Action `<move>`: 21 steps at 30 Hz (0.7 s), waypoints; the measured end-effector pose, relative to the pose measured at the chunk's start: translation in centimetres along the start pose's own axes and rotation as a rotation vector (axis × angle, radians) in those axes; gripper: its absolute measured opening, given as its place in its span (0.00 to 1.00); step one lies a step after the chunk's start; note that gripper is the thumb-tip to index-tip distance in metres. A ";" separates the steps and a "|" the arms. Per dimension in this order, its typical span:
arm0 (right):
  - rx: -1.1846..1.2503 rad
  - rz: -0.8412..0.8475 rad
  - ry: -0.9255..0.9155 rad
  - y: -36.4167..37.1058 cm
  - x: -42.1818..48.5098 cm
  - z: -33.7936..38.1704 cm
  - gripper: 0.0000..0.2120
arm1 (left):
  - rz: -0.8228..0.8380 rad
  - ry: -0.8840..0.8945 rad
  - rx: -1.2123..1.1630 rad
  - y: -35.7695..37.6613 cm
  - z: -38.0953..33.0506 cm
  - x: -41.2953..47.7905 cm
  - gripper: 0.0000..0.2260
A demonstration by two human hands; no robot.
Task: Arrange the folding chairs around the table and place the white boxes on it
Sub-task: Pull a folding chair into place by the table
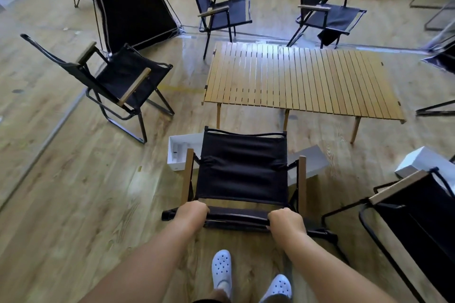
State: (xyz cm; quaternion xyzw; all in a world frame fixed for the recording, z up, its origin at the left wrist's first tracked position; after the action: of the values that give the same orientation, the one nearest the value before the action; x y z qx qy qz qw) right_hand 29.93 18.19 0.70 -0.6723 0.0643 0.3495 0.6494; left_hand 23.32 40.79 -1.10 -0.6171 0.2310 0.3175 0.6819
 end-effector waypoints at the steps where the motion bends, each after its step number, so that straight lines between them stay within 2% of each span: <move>1: 0.002 0.003 0.002 0.0 -0.1 -0.1 0.11 | 0.003 0.005 -0.014 0.0 -0.1 -0.2 0.18; 4: 0.011 0.028 -0.013 -0.1 -0.3 -0.1 0.13 | -0.008 0.033 -0.122 0.0 -0.7 -0.6 0.12; 8: 0.018 0.067 -0.032 0.4 -1.4 0.4 0.14 | -0.039 0.080 -0.285 0.4 -2.2 -1.5 0.15; 18: 0.097 0.095 -0.100 3.9 -6.0 0.2 0.13 | -0.105 0.052 -0.262 3.9 -5.7 -4.6 0.12; 21: 0.108 0.088 -0.091 5.1 -6.6 0.2 0.15 | -0.168 0.062 -0.223 5.1 -6.2 -5.7 0.18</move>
State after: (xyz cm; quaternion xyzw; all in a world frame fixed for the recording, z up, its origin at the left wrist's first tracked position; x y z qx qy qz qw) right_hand 22.19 15.25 0.16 -0.6164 0.0831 0.4038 0.6709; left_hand 16.24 34.00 -1.45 -0.7159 0.1627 0.2638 0.6257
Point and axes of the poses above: each hand's wrist, its own x-axis towards the middle knuckle, its own y-axis out of the palm, z = x × y, the point moved 7 cm from there along x, towards the middle knuckle, and after that the axes turned 10 degrees about x, right-handed, at the moved point
